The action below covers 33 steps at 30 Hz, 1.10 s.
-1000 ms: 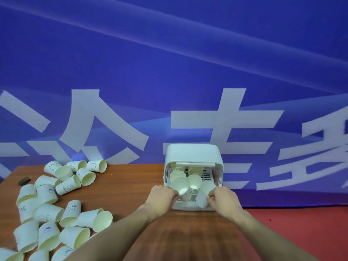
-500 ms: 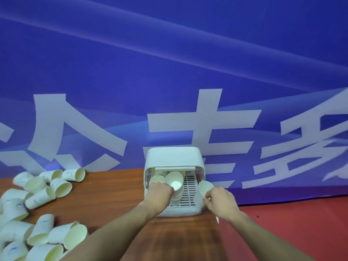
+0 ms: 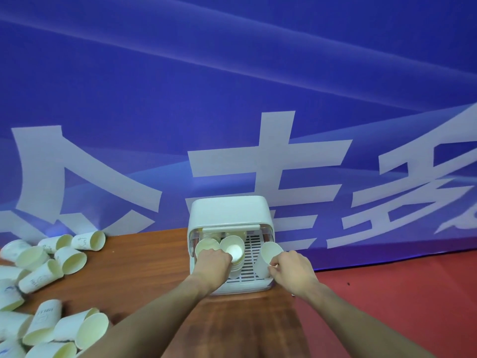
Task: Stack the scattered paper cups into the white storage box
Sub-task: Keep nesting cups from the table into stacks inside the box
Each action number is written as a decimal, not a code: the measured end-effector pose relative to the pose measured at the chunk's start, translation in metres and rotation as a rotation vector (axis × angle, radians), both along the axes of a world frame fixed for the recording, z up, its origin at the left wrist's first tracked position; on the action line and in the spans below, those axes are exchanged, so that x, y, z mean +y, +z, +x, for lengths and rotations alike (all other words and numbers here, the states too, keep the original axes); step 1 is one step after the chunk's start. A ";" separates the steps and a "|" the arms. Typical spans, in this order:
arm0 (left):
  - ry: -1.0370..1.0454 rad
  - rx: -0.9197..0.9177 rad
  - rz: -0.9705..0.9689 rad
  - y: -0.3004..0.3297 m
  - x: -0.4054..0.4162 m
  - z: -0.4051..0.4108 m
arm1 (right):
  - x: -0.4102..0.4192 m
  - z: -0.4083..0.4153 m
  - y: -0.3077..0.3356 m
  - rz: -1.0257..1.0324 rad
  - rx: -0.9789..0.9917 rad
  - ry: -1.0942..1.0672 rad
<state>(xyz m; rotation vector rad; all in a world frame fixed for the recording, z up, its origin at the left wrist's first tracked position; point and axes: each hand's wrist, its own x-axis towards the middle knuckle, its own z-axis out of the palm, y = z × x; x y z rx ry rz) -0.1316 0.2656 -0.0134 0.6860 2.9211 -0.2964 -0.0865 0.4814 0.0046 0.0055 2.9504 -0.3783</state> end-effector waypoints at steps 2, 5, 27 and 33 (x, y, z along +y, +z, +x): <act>0.007 0.001 0.005 0.000 -0.001 0.000 | -0.003 0.000 0.001 0.008 0.009 0.015; 0.003 0.010 0.026 -0.002 -0.005 0.000 | -0.006 0.000 0.005 -0.005 0.017 0.029; 0.082 0.064 0.113 0.011 -0.073 0.012 | -0.061 -0.020 0.017 0.250 0.178 0.392; 0.109 0.056 0.096 0.014 -0.096 0.011 | -0.077 -0.030 0.005 0.345 0.114 0.433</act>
